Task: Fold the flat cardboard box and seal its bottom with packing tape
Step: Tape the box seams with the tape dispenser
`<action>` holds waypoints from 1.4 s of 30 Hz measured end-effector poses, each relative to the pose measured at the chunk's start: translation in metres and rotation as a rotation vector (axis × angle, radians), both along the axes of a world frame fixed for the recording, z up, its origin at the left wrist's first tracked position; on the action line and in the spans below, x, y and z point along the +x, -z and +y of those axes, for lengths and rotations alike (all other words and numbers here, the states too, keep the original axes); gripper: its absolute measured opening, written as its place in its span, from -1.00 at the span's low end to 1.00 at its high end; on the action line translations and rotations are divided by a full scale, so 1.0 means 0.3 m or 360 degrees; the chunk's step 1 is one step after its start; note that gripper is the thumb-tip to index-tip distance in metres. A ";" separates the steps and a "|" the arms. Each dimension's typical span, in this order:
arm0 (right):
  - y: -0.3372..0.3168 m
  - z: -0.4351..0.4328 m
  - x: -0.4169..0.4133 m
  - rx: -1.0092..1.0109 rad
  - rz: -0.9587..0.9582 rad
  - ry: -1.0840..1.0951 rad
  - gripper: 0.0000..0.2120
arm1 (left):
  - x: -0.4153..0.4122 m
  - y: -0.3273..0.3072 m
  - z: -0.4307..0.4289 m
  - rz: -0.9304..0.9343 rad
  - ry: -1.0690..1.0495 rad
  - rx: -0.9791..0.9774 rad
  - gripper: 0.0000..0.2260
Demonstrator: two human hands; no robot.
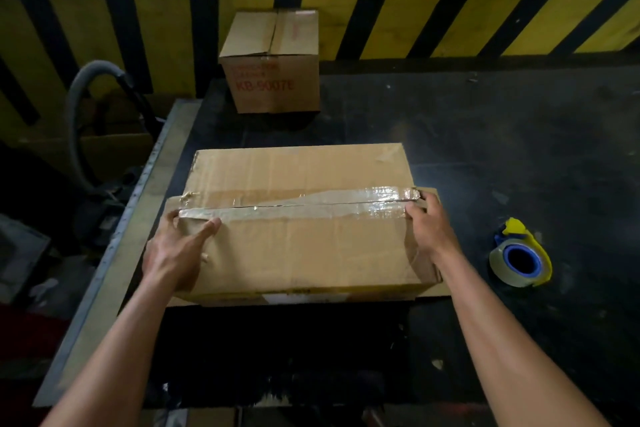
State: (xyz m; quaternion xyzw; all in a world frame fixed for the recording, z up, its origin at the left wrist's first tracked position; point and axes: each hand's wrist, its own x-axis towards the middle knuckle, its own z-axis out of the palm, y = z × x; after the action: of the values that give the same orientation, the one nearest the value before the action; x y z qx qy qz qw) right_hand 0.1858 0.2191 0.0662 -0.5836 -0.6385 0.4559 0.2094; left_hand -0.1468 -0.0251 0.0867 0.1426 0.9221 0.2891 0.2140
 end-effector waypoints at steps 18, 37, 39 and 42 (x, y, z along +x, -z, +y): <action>0.095 0.015 0.100 0.0142 -0.0241 -0.0229 -0.44 | 0.174 0.041 0.028 0.0051 0.0251 -0.0203 -0.18; 0.160 0.146 0.454 0.0294 -0.0417 0.0037 -0.55 | 0.905 0.082 0.579 0.0677 0.1600 -0.0089 -0.44; 0.218 0.204 0.562 0.0427 -0.0654 0.0155 -0.61 | 0.967 0.120 0.626 0.0726 0.1610 -0.0208 -0.42; 0.307 0.266 0.690 0.0248 -0.0970 0.0253 -0.42 | 0.999 0.174 0.640 0.0812 0.1579 -0.0359 -0.39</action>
State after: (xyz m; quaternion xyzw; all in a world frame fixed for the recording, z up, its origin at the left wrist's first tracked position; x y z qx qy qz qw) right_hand 0.3927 0.2990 -0.0260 -0.7236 -0.6572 0.1920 0.0875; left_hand 0.1531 0.1668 0.0345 0.6002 0.7924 0.0102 0.1087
